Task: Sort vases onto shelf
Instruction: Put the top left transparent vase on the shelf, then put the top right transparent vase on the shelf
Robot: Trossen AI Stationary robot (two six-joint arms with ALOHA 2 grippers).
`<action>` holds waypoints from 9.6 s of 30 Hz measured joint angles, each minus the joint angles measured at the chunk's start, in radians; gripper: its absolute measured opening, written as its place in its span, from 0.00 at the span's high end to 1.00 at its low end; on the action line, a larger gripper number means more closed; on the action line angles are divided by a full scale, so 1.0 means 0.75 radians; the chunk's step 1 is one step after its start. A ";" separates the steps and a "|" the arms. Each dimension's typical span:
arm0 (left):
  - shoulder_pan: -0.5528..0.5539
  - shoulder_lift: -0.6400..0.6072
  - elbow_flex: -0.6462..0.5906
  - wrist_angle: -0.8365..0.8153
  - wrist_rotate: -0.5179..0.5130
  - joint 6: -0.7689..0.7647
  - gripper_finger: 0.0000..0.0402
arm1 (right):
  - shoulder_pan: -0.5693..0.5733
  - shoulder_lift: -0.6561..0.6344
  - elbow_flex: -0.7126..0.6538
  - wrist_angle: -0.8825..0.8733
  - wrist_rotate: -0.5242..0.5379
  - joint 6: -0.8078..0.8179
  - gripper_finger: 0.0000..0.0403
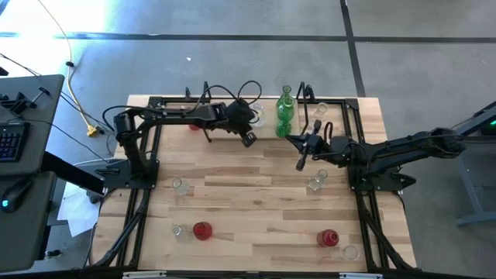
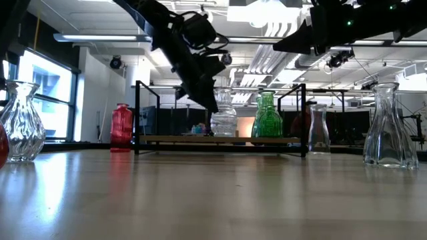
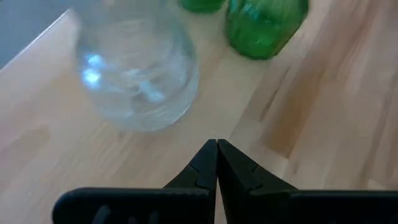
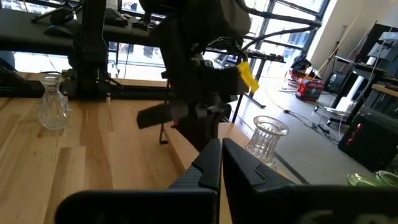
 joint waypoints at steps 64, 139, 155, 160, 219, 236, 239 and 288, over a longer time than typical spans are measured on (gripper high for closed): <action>0.138 0.058 0.046 0.319 0.019 0.150 1.00 | -0.001 0.001 -0.001 0.040 -0.002 0.001 1.00; 0.113 0.177 0.283 -0.008 0.022 0.180 1.00 | 0.000 0.001 -0.001 0.054 -0.003 -0.011 1.00; 0.088 0.178 0.318 -0.066 -0.018 0.182 1.00 | 0.000 0.001 -0.001 0.073 -0.003 -0.011 1.00; 0.027 0.173 0.531 -0.342 -0.100 0.239 1.00 | 0.000 0.001 -0.001 0.073 -0.003 -0.025 1.00; 0.124 0.459 0.784 -0.403 -0.127 0.219 1.00 | 0.015 0.001 -0.001 0.100 -0.018 -0.046 1.00; 0.139 0.459 0.784 -0.324 -0.109 0.220 1.00 | 0.015 0.001 -0.001 0.100 -0.018 -0.046 1.00; 0.143 0.459 0.784 -0.324 -0.109 0.219 1.00 | 0.015 0.001 -0.001 0.100 -0.018 -0.046 1.00; 0.075 0.244 0.573 -0.390 -0.234 0.274 1.00 | 0.015 0.001 -0.001 0.068 -0.017 -0.056 1.00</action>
